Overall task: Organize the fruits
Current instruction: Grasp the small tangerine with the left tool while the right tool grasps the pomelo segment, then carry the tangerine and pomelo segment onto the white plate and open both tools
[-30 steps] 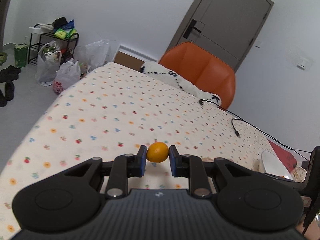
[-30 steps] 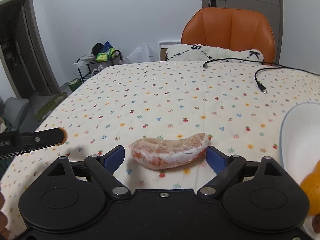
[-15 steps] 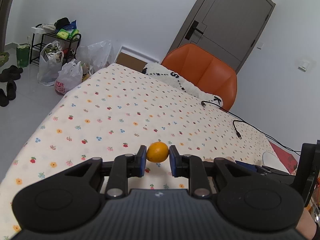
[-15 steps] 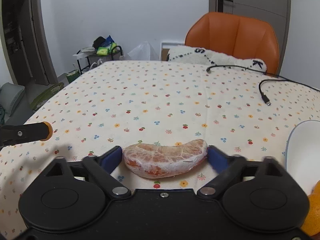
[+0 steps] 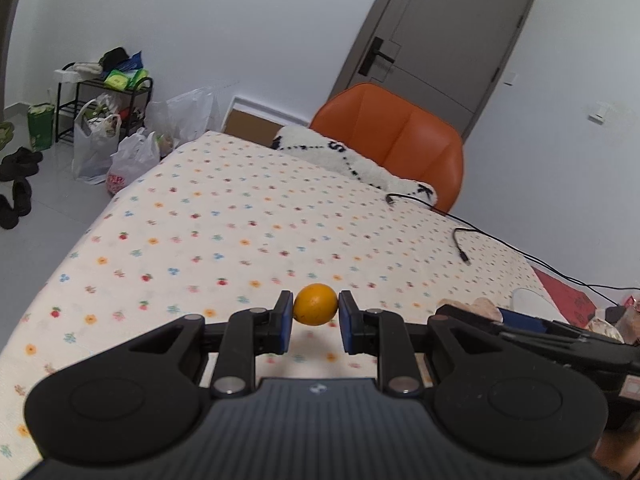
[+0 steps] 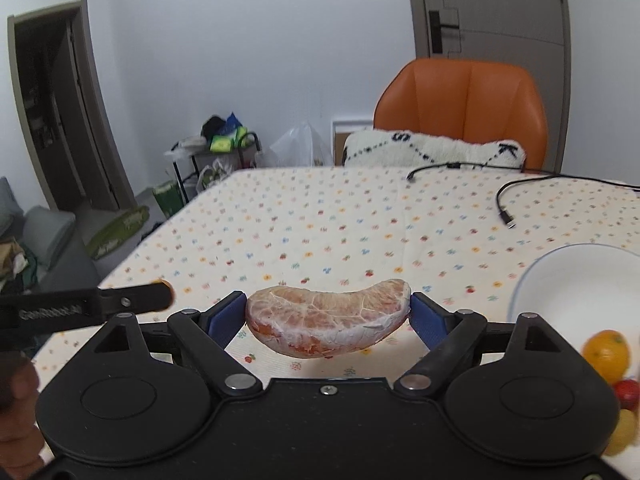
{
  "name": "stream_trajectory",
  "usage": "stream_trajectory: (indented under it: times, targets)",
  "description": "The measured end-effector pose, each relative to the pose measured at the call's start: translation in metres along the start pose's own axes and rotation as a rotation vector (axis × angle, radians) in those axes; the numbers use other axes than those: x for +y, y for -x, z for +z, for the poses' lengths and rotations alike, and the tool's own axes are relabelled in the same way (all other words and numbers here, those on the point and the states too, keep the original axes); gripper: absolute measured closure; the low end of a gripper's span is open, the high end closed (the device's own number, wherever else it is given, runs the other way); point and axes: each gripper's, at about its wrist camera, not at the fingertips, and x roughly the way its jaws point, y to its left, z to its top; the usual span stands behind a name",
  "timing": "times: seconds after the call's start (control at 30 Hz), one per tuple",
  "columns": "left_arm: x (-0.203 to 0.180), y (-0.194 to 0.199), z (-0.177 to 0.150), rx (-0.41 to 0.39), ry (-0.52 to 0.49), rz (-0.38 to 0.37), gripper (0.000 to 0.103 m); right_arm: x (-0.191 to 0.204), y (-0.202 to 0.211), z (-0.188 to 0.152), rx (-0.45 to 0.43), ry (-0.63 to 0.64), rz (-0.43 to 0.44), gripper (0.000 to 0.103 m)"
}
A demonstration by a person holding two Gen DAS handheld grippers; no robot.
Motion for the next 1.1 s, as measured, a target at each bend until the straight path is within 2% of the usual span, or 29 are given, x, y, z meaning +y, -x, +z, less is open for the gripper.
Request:
stream_trajectory:
  times: [0.63, 1.1]
  targets:
    - [-0.084, 0.008, -0.012, -0.012, -0.114, -0.093, 0.081, -0.063, 0.071, -0.009, -0.127, -0.102, -0.064, 0.018]
    - [-0.126, -0.001, -0.022, 0.003, -0.171, -0.131, 0.081, -0.11, 0.093, -0.016, -0.17, -0.162, -0.12, 0.018]
